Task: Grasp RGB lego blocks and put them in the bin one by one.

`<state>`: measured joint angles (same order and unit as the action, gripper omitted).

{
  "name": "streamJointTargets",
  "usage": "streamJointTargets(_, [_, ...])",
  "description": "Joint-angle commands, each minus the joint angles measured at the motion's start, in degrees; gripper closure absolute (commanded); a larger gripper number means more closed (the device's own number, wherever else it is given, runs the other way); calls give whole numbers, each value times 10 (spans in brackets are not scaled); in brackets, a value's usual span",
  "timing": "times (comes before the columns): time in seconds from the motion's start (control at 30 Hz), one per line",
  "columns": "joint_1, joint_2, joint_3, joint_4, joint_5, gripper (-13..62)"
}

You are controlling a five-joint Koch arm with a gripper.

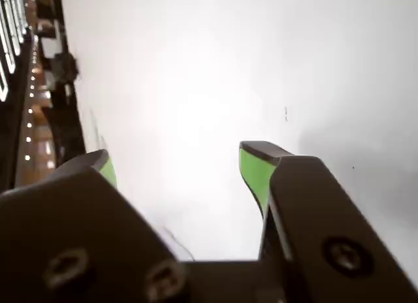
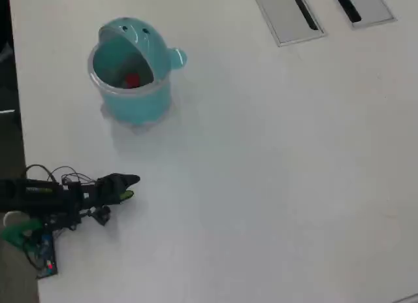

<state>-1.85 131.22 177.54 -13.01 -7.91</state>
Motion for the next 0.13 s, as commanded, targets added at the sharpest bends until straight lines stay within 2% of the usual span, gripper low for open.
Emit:
streamJointTargets(0.0, [-1, 35, 42, 0, -2, 147])
streamJointTargets(0.1, [-1, 35, 42, 0, -2, 148])
